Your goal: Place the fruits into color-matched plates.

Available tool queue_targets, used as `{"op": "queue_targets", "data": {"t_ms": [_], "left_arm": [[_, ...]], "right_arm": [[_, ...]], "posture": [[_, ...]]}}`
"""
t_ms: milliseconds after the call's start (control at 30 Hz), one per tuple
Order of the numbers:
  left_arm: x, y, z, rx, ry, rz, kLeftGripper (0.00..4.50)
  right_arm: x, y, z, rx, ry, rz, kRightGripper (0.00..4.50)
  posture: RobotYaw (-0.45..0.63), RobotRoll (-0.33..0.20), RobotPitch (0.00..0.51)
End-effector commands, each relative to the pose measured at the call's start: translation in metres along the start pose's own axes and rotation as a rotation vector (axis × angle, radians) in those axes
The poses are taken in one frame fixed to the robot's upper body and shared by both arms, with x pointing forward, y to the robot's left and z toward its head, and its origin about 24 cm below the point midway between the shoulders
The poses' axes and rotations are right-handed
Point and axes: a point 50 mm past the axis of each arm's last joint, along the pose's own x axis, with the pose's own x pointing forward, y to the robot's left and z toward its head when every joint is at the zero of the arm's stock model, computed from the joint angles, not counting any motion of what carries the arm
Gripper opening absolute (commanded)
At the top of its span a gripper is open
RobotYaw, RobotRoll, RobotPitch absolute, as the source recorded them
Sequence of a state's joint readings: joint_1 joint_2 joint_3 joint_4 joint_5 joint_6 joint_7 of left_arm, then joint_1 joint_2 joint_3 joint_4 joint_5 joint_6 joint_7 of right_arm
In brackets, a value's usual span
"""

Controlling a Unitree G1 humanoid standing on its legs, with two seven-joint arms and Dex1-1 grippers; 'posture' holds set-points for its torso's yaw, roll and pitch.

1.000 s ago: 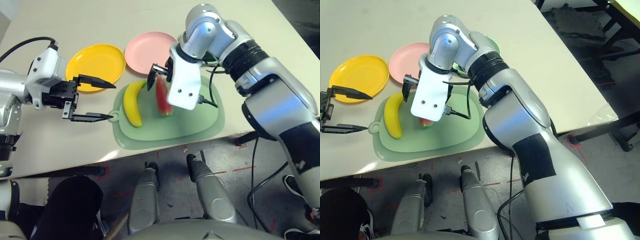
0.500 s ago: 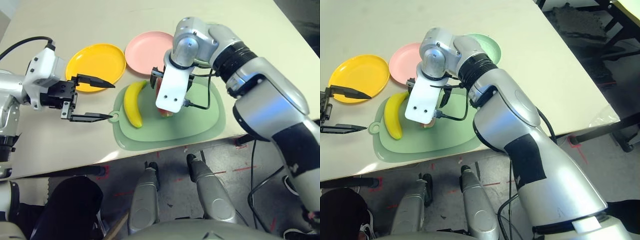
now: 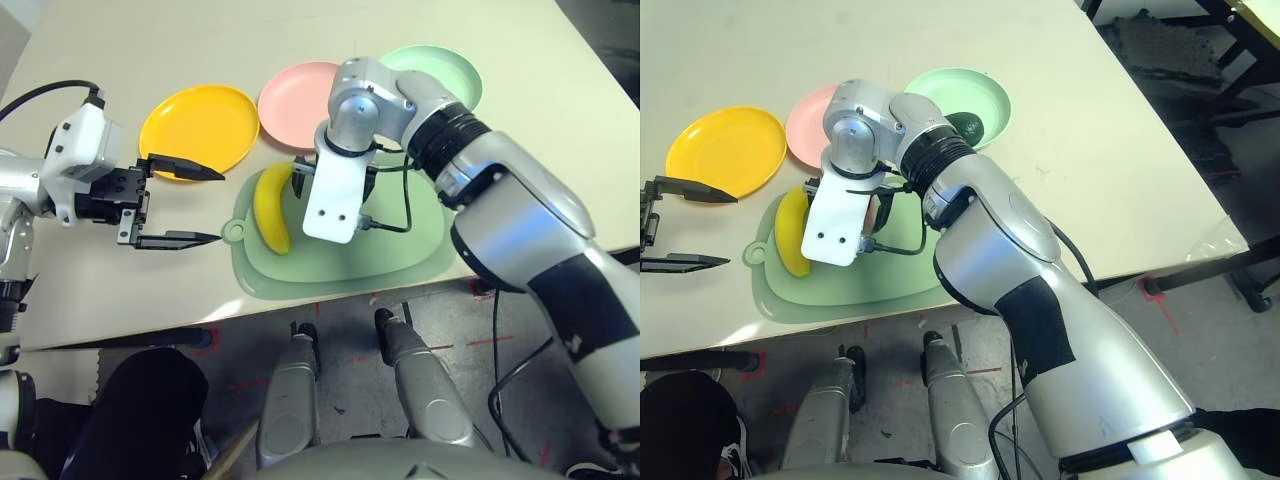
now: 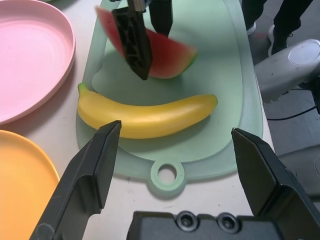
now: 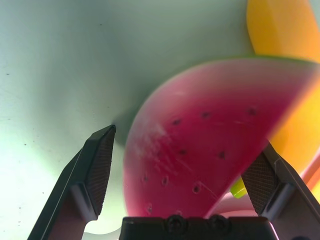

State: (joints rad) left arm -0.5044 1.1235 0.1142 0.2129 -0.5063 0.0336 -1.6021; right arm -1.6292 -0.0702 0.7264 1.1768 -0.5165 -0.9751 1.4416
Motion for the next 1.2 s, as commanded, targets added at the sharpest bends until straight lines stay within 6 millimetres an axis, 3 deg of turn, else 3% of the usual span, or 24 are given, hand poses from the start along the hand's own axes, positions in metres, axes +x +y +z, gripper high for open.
{"op": "queue_targets", "data": {"t_ms": [33,133,233,367,867,967,1100,1200], "left_arm": [[-0.001,-0.001,0.001,0.01,0.013,0.0,4.5],[0.002,-0.001,0.003,0.016,0.003,-0.005,4.5],[0.003,-0.001,0.004,0.024,-0.003,-0.007,4.5],[0.002,0.0,0.005,0.027,-0.001,-0.005,4.5],[0.0,0.003,0.007,0.047,0.003,0.009,4.5],[-0.001,0.004,0.007,0.051,0.003,0.012,4.5],[-0.001,0.004,0.007,0.051,0.005,0.015,4.5],[-0.001,0.005,0.007,0.05,0.004,0.015,4.5]], "right_arm": [[0.007,0.003,0.0,0.018,-0.011,0.014,4.46],[0.009,0.006,-0.004,0.064,0.012,0.024,4.46],[0.01,0.009,-0.008,0.115,0.04,0.038,4.04],[0.01,0.012,-0.011,0.163,0.046,0.055,4.49],[0.013,0.015,-0.008,0.2,-0.014,0.085,4.49],[0.014,0.015,-0.006,0.203,-0.027,0.094,3.83],[0.015,0.019,-0.006,0.221,-0.047,0.119,2.35],[0.015,0.02,-0.006,0.227,-0.048,0.123,2.24]], "posture": [[0.03,0.0,0.337],[0.03,0.0,0.337],[0.03,0.0,0.338],[0.03,0.0,0.337],[0.02,0.0,0.34],[0.03,0.0,0.341],[0.03,0.0,0.343],[0.02,0.0,0.342]]}}
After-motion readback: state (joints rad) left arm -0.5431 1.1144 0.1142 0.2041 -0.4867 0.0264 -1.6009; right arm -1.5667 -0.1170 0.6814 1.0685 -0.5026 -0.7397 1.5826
